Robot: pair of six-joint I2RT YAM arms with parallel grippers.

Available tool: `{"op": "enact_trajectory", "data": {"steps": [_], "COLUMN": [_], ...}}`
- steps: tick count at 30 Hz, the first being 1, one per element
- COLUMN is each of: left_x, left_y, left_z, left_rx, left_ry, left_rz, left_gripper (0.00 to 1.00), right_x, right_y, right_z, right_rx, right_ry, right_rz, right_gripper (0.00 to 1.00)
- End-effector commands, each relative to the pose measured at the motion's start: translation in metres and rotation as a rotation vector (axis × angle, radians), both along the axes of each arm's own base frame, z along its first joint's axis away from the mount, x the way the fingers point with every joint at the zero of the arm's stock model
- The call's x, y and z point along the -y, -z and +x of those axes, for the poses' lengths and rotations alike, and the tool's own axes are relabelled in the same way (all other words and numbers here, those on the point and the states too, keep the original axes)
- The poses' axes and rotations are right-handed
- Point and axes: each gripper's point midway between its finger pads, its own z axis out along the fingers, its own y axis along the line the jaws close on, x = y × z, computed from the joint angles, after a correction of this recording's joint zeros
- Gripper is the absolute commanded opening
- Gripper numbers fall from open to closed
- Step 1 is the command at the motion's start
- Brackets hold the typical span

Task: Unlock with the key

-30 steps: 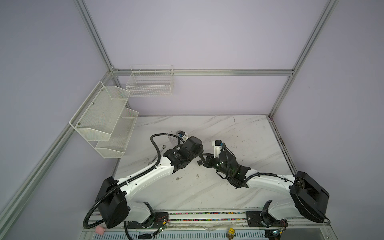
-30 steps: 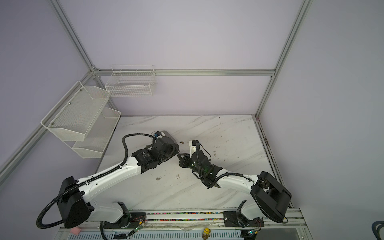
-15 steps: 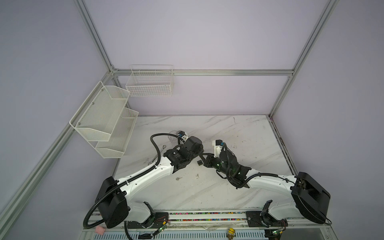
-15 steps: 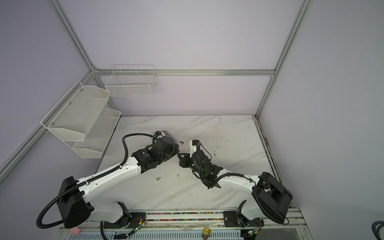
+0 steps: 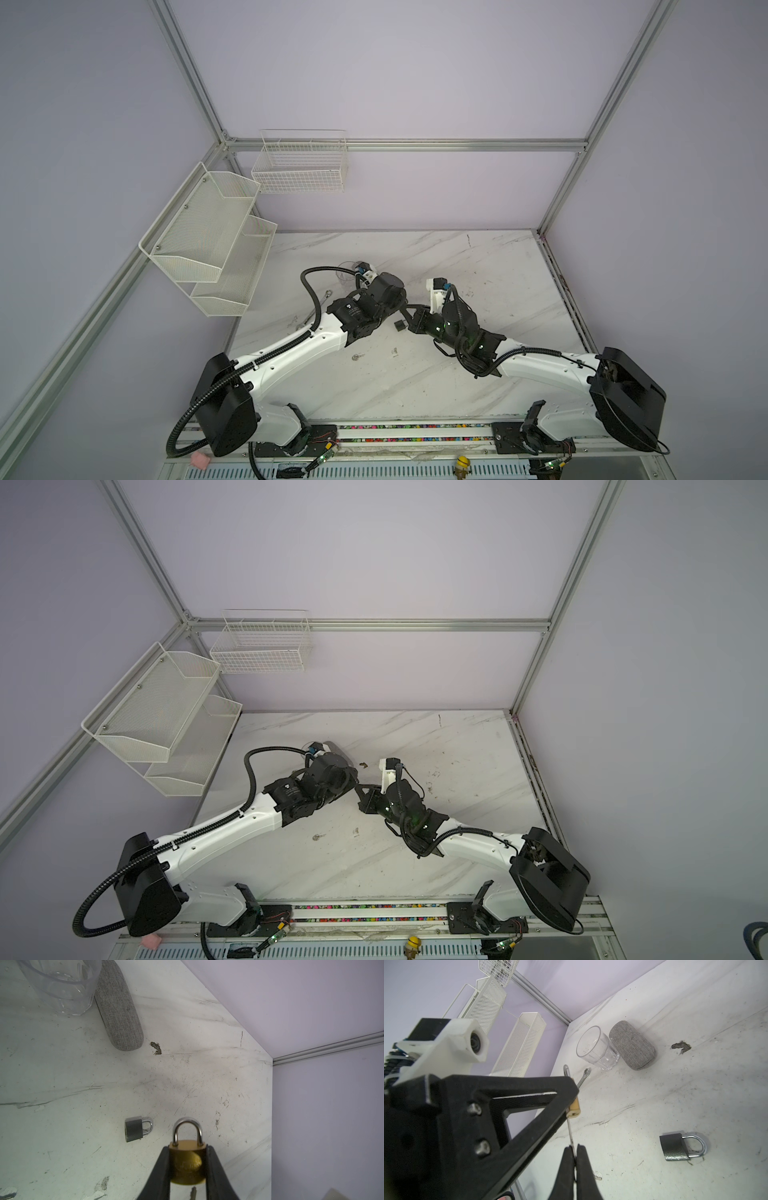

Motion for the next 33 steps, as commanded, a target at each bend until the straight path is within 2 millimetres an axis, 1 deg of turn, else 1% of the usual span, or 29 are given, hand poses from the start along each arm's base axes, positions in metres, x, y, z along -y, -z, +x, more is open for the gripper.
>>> {"op": "enact_trajectory", "data": {"steps": [1, 7, 8, 11, 17, 25, 31, 33], "left_x": [-0.005, -0.004, -0.004, -0.004, -0.008, -0.009, -0.012, -0.011], "left_y": [-0.003, -0.004, -0.004, -0.003, -0.012, -0.012, -0.015, -0.014], "left_z": [-0.001, -0.001, -0.001, -0.002, -0.003, -0.003, -0.003, -0.003], "left_rx": [0.029, 0.033, 0.033, 0.031, 0.051, 0.055, 0.063, 0.062], "left_ry": [-0.007, -0.005, -0.004, -0.004, -0.013, -0.016, -0.024, -0.022], "left_rz": [-0.008, -0.023, -0.021, -0.021, -0.030, -0.025, -0.022, -0.023], "left_gripper": [0.00, 0.00, 0.00, 0.00, 0.00, 0.00, 0.00, 0.00], "right_x": [-0.003, -0.003, -0.005, -0.004, -0.002, 0.002, 0.005, 0.003], "right_y": [-0.013, -0.015, -0.006, -0.004, 0.006, -0.002, 0.003, 0.001], "right_z": [0.004, 0.005, 0.006, 0.008, 0.006, 0.010, 0.011, 0.009], "right_rx": [0.007, 0.008, -0.005, -0.006, -0.016, 0.002, 0.002, 0.017], "right_ry": [0.014, 0.018, 0.017, 0.020, 0.020, 0.043, 0.053, 0.035], "right_rz": [0.028, 0.027, 0.010, 0.004, -0.019, -0.026, -0.055, -0.058], "right_gripper": [0.00, 0.00, 0.00, 0.00, 0.00, 0.00, 0.00, 0.00]}}
